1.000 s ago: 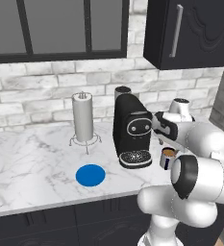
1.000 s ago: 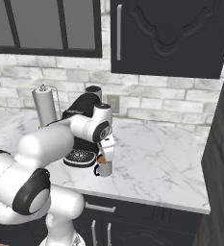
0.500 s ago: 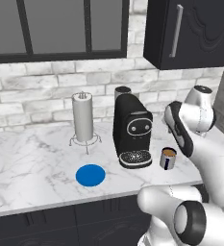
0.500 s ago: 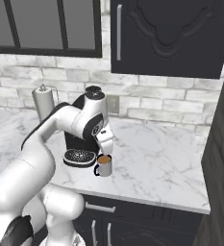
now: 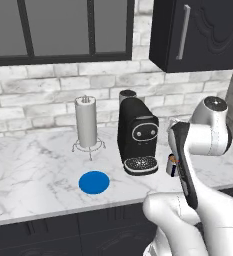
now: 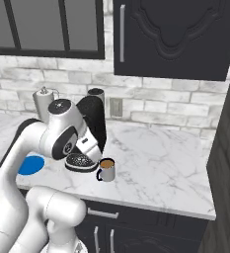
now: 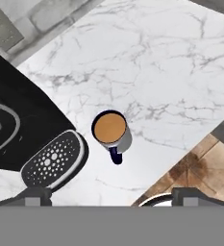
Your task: Take a sugar cube from the saucer and place it inside the coffee. Then, grab milk from the fridge and place it next to the coffee on the counter to sweeten the coffee.
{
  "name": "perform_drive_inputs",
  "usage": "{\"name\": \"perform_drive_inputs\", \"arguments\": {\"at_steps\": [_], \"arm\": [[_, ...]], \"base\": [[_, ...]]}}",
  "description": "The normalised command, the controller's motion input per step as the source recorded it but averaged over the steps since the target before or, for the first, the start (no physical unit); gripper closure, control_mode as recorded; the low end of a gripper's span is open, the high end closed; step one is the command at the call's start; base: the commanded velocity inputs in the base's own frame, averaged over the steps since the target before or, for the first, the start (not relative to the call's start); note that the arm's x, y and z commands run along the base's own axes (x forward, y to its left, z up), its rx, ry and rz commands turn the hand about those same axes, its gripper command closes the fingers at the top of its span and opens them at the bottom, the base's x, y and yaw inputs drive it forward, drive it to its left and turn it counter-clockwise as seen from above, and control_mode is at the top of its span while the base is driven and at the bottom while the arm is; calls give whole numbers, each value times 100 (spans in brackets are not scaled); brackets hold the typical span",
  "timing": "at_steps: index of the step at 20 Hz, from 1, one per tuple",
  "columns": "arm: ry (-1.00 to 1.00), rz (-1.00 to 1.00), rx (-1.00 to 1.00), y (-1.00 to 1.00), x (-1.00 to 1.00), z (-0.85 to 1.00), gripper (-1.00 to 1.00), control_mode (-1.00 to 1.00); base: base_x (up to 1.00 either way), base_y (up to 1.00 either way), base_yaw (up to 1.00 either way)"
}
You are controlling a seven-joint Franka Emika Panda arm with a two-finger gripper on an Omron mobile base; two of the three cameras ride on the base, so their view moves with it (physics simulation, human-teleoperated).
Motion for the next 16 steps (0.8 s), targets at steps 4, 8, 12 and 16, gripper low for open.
{"name": "perform_drive_inputs", "arguments": {"at_steps": [4,8,12,16], "arm": [[-4,3,-10,24,-12,5,-100,-100],[0,0,0,0,0,0,-100,-100],[0,4,0,0,-14,0,-100,-100],[0,0,0,0,0,0,-100,100]], "base": [[0,0,0],[0,0,0],[0,0,0],[-64,17,60]]}}
